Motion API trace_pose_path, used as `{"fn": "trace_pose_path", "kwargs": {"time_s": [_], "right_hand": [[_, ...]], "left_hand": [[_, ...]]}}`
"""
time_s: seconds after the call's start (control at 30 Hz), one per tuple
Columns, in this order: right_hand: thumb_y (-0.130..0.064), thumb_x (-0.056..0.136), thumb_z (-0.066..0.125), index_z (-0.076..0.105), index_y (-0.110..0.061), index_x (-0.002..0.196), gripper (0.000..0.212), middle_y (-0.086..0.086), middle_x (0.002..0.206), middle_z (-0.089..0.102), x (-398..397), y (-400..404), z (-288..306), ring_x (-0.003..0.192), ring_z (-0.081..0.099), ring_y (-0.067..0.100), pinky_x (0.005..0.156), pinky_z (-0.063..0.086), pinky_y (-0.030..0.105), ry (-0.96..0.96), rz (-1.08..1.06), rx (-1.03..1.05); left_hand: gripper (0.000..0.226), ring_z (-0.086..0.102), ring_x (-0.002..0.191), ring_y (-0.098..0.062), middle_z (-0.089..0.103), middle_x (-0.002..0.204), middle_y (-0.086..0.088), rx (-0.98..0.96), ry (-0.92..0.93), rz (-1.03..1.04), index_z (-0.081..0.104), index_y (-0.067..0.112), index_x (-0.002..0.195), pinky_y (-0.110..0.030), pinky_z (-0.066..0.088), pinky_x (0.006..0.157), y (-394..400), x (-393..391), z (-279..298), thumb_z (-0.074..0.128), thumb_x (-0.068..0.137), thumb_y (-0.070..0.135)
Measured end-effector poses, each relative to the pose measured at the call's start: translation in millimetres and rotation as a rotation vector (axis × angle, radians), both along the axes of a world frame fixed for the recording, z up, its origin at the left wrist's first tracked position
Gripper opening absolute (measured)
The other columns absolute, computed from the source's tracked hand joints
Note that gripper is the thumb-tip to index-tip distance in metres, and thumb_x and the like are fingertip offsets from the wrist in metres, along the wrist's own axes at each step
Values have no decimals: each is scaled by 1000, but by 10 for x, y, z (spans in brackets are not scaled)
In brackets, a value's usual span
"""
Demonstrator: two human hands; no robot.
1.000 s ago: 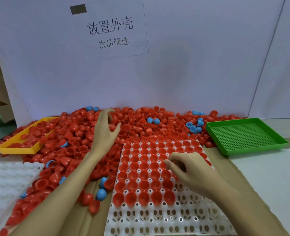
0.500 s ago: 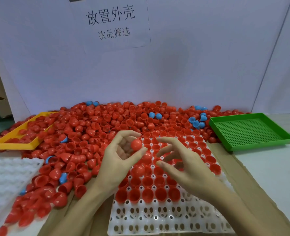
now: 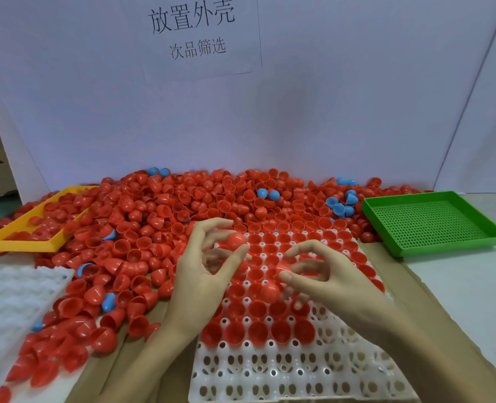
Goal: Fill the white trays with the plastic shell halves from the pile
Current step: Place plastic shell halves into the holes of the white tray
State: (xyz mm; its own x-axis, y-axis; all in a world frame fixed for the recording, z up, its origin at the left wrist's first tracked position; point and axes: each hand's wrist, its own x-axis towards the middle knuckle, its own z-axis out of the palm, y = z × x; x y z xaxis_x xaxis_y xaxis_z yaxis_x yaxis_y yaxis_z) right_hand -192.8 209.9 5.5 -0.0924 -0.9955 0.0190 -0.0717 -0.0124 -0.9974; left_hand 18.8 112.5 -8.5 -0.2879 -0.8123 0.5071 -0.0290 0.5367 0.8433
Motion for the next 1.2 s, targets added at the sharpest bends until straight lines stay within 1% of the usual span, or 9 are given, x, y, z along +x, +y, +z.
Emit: {"fn": "trace_pose_path", "kwargs": {"time_s": [0.1, 0.3, 0.43, 0.53, 0.7, 0.8, 0.9, 1.07, 1.2], "right_hand": [[-16, 86, 85, 66, -7, 118, 38, 16, 103, 78, -20, 18, 48, 93, 79, 31, 73, 60, 23, -149, 29, 68], [-39, 91, 75, 74, -22, 107, 23, 8, 94, 77, 32, 11, 83, 77, 74, 24, 63, 56, 23, -38, 25, 67], [-47, 96, 68, 74, -23, 89, 25, 10, 73, 71, -11, 32, 91, 48, 58, 14, 43, 38, 18, 59, 129, 94], [-53, 94, 69, 67, -18, 78, 38, 11, 70, 59, -84, 20, 87, 50, 48, 13, 42, 33, 16, 89, 120, 177], [-39, 100, 71, 68, -5, 92, 35, 7, 69, 53, -326, 60, 117, 45, 46, 9, 41, 34, 15, 29, 373, 305], [-12, 100, 66, 66, -9, 130, 30, 16, 106, 75, -339, -2, 128, 83, 76, 18, 65, 62, 21, -363, 182, 142], [5, 97, 62, 47, -26, 149, 62, 16, 136, 68, -310, -67, 97, 125, 68, 32, 92, 61, 31, -620, -29, -73], [2, 97, 65, 53, -15, 145, 53, 13, 136, 69, -220, -47, 60, 125, 68, 31, 95, 59, 32, -439, -1, -73], [-15, 96, 73, 65, -28, 134, 41, 6, 125, 75, -38, -11, 25, 112, 74, 24, 92, 62, 34, -22, 10, -140]], "left_hand": [[23, 78, 97, -30, 74, 127, -2, 202, 66, -216, 54, 14, 125, -33, 64, 81, 8, 0, 38, 61, 105, 25], [31, 69, 89, -20, 64, 138, -25, 739, 285, -637, 60, 5, 135, -27, 58, 75, 26, 22, 91, 51, 110, 20], [42, 68, 98, -21, 64, 137, -24, 823, 362, -620, 68, 4, 132, -26, 57, 79, -41, 38, 91, 62, 102, 33], [45, 69, 103, -24, 68, 132, -19, 828, 379, -544, 70, 4, 131, -27, 58, 83, -83, 65, 89, 67, 98, 34], [44, 69, 100, -26, 70, 125, -21, 869, 420, -523, 73, 0, 126, -28, 59, 83, -102, 97, 116, 67, 94, 31], [44, 69, 105, -30, 70, 127, -21, 907, 449, -585, 71, -2, 129, -29, 60, 85, -97, 110, 136, 60, 96, 25], [46, 69, 117, -36, 64, 139, -24, 961, 487, -641, 67, -6, 132, -32, 60, 90, -107, 115, 122, 44, 99, 17], [48, 63, 128, -42, 64, 102, -19, 961, 497, -715, 65, -8, 134, -36, 56, 101, -98, 93, 88, 44, 92, 5], [44, 61, 130, -44, 70, 114, -22, 948, 415, -798, 60, -4, 141, -38, 53, 107, -52, 65, 92, 48, 99, 6]]}}
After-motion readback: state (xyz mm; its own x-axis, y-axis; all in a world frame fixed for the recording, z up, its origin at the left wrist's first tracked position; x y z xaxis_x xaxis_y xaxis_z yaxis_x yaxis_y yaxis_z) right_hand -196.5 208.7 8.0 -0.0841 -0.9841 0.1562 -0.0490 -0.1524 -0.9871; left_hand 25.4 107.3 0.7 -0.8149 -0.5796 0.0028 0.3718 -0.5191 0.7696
